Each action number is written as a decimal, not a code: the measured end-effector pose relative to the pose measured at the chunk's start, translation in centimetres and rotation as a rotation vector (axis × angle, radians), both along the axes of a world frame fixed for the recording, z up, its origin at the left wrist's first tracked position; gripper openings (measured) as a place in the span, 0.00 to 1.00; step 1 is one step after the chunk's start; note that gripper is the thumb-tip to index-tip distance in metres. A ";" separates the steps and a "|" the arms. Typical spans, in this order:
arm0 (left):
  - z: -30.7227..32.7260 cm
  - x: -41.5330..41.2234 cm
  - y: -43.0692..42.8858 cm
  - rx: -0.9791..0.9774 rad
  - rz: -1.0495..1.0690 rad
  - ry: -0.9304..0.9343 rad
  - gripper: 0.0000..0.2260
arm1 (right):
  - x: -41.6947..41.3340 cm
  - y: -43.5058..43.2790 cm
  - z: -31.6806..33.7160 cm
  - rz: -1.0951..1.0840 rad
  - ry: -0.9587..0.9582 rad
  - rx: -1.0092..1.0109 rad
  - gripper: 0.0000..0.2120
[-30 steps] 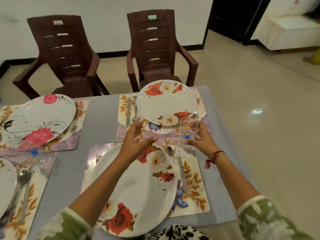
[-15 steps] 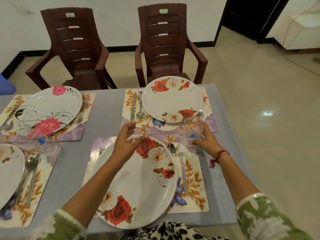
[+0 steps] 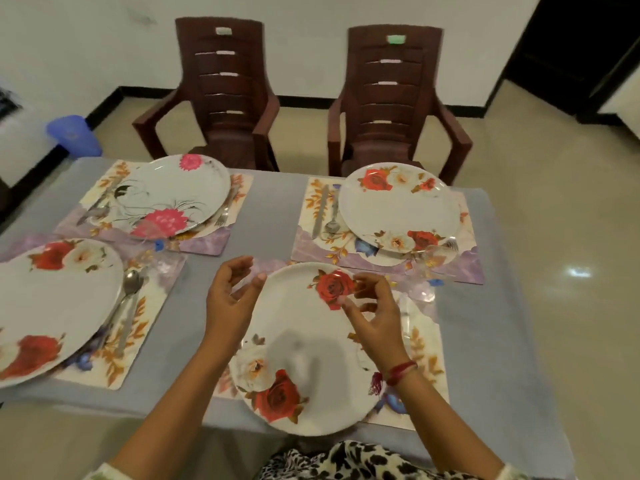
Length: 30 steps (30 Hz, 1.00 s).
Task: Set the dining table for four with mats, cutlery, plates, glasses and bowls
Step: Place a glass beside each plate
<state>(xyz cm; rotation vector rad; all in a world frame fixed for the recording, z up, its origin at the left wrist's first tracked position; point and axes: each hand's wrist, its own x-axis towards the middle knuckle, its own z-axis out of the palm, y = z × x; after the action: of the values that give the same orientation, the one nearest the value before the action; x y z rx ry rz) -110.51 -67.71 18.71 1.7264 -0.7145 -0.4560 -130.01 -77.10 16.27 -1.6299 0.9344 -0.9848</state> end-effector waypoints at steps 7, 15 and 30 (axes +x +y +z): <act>-0.5 5.4 11.4 -0.050 0.293 -0.009 0.12 | 10.6 5.9 1.5 0.414 0.009 -0.041 0.20; 0.0 7.0 24.6 -0.060 0.669 -0.027 0.10 | 19.4 14.6 1.0 0.673 -0.049 0.001 0.21; -7.9 -2.4 42.2 0.068 1.399 0.127 0.09 | 24.7 30.6 -6.0 1.337 0.060 0.103 0.20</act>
<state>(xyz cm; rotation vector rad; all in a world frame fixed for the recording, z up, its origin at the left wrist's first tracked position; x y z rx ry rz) -112.87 -25.55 10.84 1.8042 0.6626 0.3952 -105.33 -46.49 10.31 -1.7030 -0.1846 0.0508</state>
